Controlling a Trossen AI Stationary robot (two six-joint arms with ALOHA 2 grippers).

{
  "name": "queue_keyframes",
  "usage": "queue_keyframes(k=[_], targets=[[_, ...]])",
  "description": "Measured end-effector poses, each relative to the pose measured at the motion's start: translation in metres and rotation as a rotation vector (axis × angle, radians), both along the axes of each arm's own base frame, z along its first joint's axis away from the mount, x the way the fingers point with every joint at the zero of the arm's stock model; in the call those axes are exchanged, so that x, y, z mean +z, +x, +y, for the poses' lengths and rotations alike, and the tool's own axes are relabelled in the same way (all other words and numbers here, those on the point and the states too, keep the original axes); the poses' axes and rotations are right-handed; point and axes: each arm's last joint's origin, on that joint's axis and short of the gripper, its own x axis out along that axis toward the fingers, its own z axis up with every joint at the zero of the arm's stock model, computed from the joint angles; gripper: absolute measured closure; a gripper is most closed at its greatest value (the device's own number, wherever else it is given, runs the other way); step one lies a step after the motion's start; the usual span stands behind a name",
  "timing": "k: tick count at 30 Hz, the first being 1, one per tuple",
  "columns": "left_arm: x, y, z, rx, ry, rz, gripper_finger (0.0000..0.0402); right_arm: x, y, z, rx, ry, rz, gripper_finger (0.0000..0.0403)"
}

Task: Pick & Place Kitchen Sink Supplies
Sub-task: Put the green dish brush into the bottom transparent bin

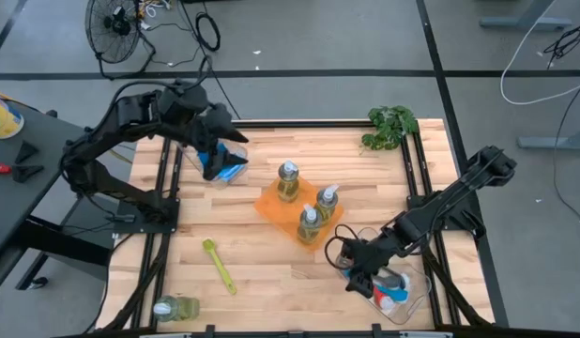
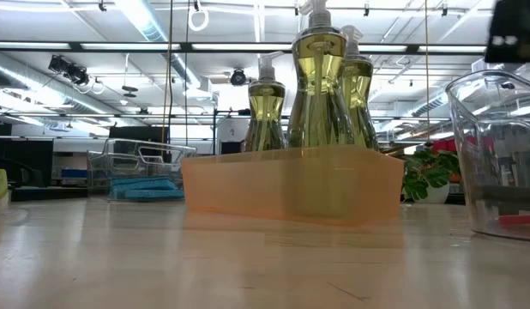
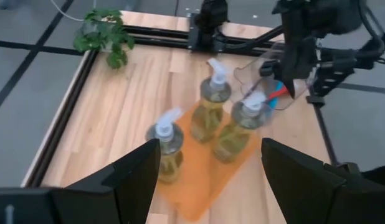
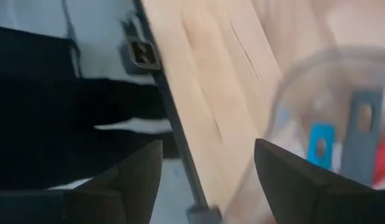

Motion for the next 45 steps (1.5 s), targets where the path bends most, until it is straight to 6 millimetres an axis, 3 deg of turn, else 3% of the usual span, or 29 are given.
queue_keyframes(k=[8, 17, 27, 39, 45], targets=[[0.002, -0.007, -0.020, -0.080, -0.053, 0.008, 0.0122, 0.022, 0.005, -0.004, -0.038, -0.108, -0.291, 0.0173], [-0.019, -0.013, -0.046, -0.160, -0.014, 0.116, 0.0122, 0.050, 0.004, -0.027, -0.221, -0.261, -0.509, 0.0220], [-0.071, -0.051, -0.054, -0.184, 0.009, 0.208, 0.0122, 0.071, 0.013, -0.055, -0.320, -0.329, -0.658, 0.0259], [-0.157, -0.051, -0.077, -0.545, 0.011, 0.464, 0.0122, 0.079, 0.022, -0.069, -0.364, -0.350, -0.744, 0.0270], [-0.178, -0.051, -0.089, -0.726, 0.075, 0.463, 0.0122, 0.076, 0.022, -0.072, -0.358, -0.375, -0.714, 0.0270]])
